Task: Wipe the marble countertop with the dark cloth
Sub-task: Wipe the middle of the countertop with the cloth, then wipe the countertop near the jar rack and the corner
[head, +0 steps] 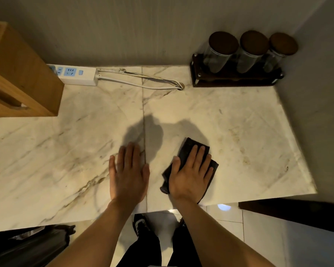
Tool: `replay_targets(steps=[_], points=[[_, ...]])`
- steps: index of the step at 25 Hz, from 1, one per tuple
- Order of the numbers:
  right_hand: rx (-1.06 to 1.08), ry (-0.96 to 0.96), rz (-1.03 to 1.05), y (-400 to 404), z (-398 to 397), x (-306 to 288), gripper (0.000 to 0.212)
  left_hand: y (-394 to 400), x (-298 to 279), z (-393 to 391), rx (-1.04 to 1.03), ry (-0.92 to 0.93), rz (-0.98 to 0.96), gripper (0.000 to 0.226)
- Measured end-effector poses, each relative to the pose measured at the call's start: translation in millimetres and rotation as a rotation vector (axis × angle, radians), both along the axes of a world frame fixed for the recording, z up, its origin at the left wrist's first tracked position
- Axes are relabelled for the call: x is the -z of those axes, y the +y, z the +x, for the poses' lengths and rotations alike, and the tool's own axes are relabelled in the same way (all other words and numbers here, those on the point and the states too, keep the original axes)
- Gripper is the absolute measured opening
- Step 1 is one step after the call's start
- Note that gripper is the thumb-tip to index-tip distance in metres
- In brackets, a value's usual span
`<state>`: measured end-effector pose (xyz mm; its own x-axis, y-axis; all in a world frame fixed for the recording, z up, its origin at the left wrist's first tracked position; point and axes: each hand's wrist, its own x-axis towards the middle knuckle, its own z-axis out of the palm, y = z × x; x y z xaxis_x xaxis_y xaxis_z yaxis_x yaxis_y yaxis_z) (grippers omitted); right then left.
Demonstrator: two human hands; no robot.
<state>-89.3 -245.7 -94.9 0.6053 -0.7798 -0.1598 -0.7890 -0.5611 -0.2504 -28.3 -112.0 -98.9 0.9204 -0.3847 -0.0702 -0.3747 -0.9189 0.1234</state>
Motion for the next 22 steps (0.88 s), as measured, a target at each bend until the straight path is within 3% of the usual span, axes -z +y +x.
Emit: replay_targets(steps=[5, 16, 22], points=[[-0.193, -0.021, -0.046, -8, -37, 0, 0.068, 1, 1, -1, -0.002, 0.006, -0.039, 0.061], [-0.989, -0.003, -0.089, -111, -76, -7, 0.065, -42, -14, -15, 0.057, 0.040, -0.105, 0.056], [-1.146, 0.084, -0.085, -145, -51, -7, 0.067, -68, -11, -12, 0.089, 0.045, -0.084, 0.058]])
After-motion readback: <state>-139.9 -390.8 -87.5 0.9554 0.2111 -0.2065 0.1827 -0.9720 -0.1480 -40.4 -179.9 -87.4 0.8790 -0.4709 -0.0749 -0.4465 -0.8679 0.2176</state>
